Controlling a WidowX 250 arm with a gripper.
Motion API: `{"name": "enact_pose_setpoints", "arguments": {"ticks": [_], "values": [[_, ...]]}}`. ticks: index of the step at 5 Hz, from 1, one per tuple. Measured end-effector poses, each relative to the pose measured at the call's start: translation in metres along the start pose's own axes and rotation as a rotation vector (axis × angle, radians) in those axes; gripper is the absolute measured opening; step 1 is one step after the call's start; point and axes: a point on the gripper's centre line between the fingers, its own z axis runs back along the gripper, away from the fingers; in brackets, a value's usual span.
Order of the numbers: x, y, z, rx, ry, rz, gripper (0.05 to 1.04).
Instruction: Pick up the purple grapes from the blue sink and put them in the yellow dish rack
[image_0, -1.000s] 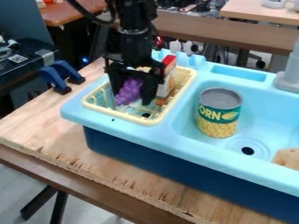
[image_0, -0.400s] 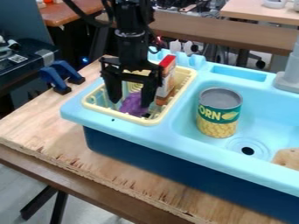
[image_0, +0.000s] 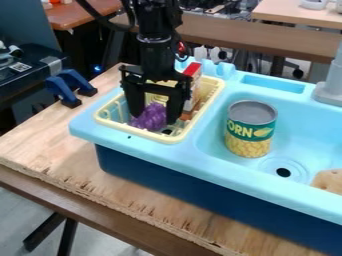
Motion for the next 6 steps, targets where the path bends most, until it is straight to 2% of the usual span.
{"name": "enact_pose_setpoints", "arguments": {"ticks": [1,2,3,4,6], "values": [[-0.003,-0.010,0.014,-0.001,-0.029,-0.049,1.011],[-0.007,-0.035,0.047,-0.012,-0.086,-0.127,1.011],[-0.014,-0.065,0.067,-0.051,-0.106,-0.215,1.011],[-0.017,-0.084,0.074,-0.086,-0.065,-0.241,1.011],[-0.017,-0.083,0.071,-0.085,-0.048,-0.239,1.011]]}}
